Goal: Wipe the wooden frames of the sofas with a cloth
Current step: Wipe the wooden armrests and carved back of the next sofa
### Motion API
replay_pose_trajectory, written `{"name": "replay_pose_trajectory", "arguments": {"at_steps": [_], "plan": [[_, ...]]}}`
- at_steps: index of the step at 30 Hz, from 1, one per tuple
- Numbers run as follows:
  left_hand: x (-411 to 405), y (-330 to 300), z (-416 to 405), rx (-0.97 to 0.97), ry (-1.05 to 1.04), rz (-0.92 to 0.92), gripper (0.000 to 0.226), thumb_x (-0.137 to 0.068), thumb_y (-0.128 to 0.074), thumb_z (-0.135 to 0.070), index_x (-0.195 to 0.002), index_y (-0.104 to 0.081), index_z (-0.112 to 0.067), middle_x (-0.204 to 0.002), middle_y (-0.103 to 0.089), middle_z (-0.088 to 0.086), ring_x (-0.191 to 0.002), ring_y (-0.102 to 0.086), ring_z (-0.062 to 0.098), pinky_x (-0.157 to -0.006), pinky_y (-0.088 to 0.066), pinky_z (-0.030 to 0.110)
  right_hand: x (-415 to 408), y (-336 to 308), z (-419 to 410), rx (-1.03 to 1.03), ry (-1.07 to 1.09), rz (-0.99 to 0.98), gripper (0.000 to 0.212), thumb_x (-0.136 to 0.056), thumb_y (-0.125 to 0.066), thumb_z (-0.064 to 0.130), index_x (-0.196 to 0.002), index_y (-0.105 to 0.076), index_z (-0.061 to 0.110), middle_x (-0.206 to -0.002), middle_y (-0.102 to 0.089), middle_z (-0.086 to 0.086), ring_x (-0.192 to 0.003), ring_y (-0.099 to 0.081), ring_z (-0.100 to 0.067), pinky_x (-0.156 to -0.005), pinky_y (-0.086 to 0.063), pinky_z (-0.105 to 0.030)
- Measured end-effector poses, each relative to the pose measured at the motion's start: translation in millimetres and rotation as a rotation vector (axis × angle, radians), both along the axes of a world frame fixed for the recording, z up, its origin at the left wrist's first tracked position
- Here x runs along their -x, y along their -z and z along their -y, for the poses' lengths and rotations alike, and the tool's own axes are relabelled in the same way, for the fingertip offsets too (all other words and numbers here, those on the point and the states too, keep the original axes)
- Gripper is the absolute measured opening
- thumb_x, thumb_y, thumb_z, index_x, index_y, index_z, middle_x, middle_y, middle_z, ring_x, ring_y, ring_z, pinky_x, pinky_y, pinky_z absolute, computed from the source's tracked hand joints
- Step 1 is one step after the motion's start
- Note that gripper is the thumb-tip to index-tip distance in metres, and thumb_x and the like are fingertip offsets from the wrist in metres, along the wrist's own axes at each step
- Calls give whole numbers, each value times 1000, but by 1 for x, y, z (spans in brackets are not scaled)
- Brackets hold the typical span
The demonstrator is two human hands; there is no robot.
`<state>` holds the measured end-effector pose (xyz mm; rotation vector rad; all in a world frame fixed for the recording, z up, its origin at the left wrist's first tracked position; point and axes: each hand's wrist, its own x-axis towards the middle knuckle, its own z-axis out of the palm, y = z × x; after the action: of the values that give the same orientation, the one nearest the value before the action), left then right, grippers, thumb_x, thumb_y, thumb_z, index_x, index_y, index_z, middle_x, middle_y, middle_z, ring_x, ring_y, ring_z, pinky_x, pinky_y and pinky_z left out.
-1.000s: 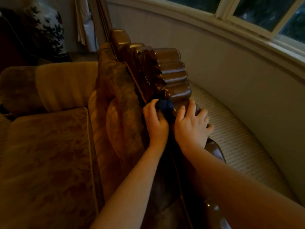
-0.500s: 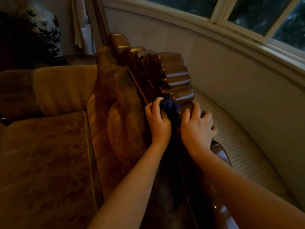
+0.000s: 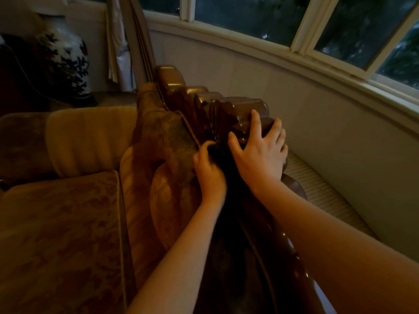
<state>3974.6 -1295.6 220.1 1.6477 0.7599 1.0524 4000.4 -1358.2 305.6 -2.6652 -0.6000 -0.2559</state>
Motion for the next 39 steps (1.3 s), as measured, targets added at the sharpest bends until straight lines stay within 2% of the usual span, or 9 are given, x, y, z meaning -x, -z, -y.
{"name": "replay_pose_trajectory", "arguments": {"at_steps": [2,6,18,21,23,25,29,34,39], "plan": [[-23,-10,-36,77,-37,-11,33,-92,-41,4,-122,-54,-2,-123,-43,22,-109,-48,26,-87,-33,12,-2,0,0,11,-2,6,71,-90,-32,63,-148,-4,34,-156,1,-16,-143,-3,-35,-112,-12,-52],[-70,-24,-121,196,-108,26,25,-90,-52,0,-115,-55,3,-109,-47,21,-99,-51,30,-92,-44,42,-5,0,-3,0,0,29,71,-90,-34,61,-148,-6,33,-155,-1,-18,-142,-7,-36,-112,-15,-51],[22,-8,4,215,65,96,34,-92,-57,-13,-126,-52,-11,-123,-40,-3,-110,-44,3,-81,-35,-4,-3,-1,-3,-21,2,29,72,-89,-37,60,-148,-7,32,-155,-2,-16,-142,-7,-35,-112,-16,-50],[-9,-9,-36,193,9,72,36,-93,-55,-9,-129,-51,-8,-127,-41,4,-110,-44,8,-90,-38,7,-3,-2,-3,-18,5,30,71,-89,-37,59,-148,-8,32,-155,-3,-16,-142,-8,-35,-112,-16,-49],[-42,-19,-80,315,-33,85,29,-92,-53,-6,-121,-58,-6,-122,-52,13,-102,-52,16,-96,-46,29,-3,-2,-4,-19,4,36,71,-89,-37,59,-148,-9,31,-155,-4,-17,-141,-9,-35,-112,-17,-50],[-62,-23,-102,380,-35,91,25,-92,-51,-4,-114,-62,-6,-114,-58,17,-94,-58,20,-88,-51,41,-3,-2,-4,-21,6,41,70,-89,-38,58,-148,-10,31,-154,-5,-17,-141,-9,-35,-112,-17,-50],[-26,-22,-51,300,-67,75,32,-90,-55,-2,-122,-57,-5,-119,-46,6,-104,-46,9,-89,-38,11,-3,-2,-4,-18,5,35,70,-89,-38,59,-148,-9,31,-155,-4,-17,-141,-8,-35,-112,-16,-50],[39,-10,29,255,53,122,29,-88,-59,-1,-111,-55,-19,-115,-41,-10,-102,-46,-8,-82,-37,-1,-2,-2,-4,-37,4,28,70,-89,-38,59,-147,-10,33,-155,-4,-15,-142,-8,-34,-112,-16,-50],[-37,-14,-64,461,-69,175,22,-87,-59,-1,-109,-59,-6,-116,-54,19,-96,-56,21,-87,-51,34,-2,-2,-4,-34,12,31,69,-89,-39,58,-147,-11,32,-154,-5,-15,-141,-9,-35,-112,-17,-51]]}}
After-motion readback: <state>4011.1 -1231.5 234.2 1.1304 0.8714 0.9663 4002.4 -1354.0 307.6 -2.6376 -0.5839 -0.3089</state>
